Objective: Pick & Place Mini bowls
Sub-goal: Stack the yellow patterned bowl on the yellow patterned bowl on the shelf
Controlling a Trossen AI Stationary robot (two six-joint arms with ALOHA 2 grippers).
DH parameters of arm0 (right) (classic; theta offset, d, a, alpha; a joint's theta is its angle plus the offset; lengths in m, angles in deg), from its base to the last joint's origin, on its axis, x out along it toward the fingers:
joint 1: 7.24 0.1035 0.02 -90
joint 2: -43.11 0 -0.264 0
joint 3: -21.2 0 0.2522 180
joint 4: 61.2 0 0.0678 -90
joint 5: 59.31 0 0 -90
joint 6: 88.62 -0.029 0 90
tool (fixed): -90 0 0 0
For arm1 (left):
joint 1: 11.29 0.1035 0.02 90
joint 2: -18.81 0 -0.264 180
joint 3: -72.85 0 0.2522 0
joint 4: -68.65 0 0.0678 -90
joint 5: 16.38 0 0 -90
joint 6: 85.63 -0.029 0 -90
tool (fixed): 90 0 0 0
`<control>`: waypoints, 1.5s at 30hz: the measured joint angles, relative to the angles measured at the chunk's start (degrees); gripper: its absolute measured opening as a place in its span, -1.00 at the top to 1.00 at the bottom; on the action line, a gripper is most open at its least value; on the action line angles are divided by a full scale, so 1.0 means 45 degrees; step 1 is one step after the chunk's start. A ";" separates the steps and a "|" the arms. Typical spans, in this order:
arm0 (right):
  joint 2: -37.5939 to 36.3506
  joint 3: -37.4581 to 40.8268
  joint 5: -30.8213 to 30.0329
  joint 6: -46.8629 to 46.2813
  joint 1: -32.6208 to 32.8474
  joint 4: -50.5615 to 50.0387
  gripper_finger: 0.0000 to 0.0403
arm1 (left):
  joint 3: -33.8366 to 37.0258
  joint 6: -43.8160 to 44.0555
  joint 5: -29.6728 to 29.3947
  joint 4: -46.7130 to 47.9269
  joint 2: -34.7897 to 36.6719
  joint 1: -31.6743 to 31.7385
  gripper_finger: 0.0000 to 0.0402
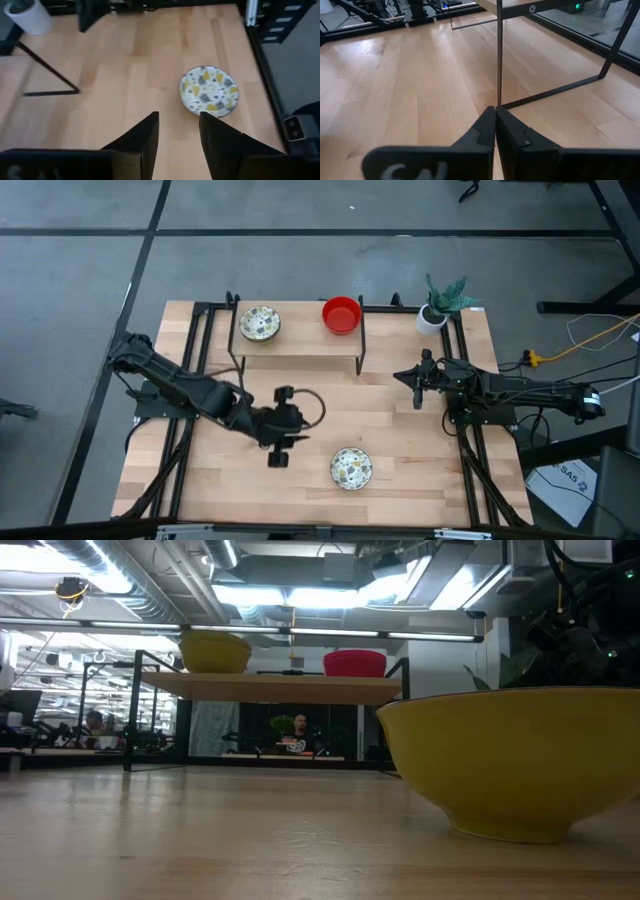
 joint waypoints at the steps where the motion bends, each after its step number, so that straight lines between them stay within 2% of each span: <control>1: -0.0002 0.0000 0.0001 0.0003 0.0002 -0.0003 0.93 | 0.0207 0.0181 -0.0004 -0.0263 0.0000 -0.0147 0.33; 10: -0.0002 0.0000 0.0000 0.0002 -0.0002 0.0000 0.93 | 0.1810 0.0879 -0.0355 -0.2881 -0.0001 -0.1493 0.36; 13: 0.0003 0.0000 0.0003 0.0000 0.0000 -0.0004 0.93 | 0.2328 0.0567 -0.0304 -0.3458 0.0005 -0.1822 0.36; 18: 0.0003 0.0000 0.0003 0.0000 -0.0003 0.0000 0.93 | 0.2696 -0.1426 -0.0309 -0.4265 -0.0262 -0.2203 0.37; 25: 0.0003 0.0000 0.0006 0.0005 0.0000 -0.0002 0.93 | 0.2683 -0.4977 -0.0291 -0.5994 -0.1592 -0.1978 0.37; 31: 0.0003 0.0000 0.0007 0.0000 -0.0002 0.0000 0.93 | 0.1850 -0.6375 0.0393 -0.5957 -0.3210 -0.1377 0.37; 36: 0.0003 0.0000 0.0003 0.0001 0.0002 -0.0005 0.93 | 0.0894 -0.8511 0.0130 -0.5285 -0.4483 -0.1316 0.37; 39: 0.0003 0.0000 0.0003 0.0000 -0.0003 -0.0001 0.93 | 0.0472 -0.9036 -0.0076 -0.5025 -0.5006 -0.1297 0.37; 45: -0.0002 0.0000 0.0003 0.0000 0.0002 0.0000 0.93 | 0.0312 -0.9681 0.0701 -0.4980 -0.5668 -0.1244 0.37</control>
